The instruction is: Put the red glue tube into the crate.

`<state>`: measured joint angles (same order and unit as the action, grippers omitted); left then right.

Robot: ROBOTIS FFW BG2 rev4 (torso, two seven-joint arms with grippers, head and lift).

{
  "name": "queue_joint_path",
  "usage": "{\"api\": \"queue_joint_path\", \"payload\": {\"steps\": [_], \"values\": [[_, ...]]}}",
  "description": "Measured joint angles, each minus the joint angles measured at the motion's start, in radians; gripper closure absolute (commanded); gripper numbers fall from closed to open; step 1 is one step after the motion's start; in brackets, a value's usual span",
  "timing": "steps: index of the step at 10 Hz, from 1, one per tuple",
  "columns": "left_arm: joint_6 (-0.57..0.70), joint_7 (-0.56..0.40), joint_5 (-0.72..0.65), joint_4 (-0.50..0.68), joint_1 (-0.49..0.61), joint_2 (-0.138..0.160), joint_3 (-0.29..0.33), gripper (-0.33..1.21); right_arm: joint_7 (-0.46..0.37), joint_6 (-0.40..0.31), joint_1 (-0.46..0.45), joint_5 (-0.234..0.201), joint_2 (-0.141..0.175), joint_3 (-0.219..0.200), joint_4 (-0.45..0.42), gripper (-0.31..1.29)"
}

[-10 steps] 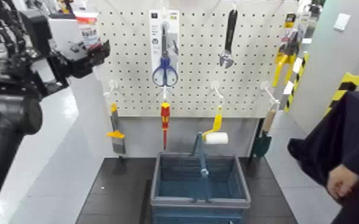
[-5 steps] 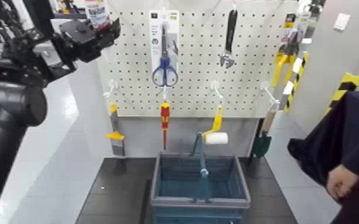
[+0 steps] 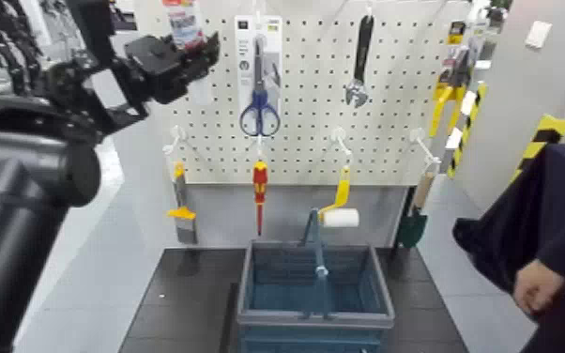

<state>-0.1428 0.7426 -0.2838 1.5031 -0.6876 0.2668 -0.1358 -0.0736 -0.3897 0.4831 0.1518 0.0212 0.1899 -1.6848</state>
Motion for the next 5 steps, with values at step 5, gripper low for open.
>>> {"api": "queue_joint_path", "payload": {"steps": [5], "values": [[0.005,-0.002,-0.071,-0.046,0.033,-0.043,-0.097,1.15,0.000,0.008,-0.003,0.003,0.000,0.006,0.000,0.23]]}}
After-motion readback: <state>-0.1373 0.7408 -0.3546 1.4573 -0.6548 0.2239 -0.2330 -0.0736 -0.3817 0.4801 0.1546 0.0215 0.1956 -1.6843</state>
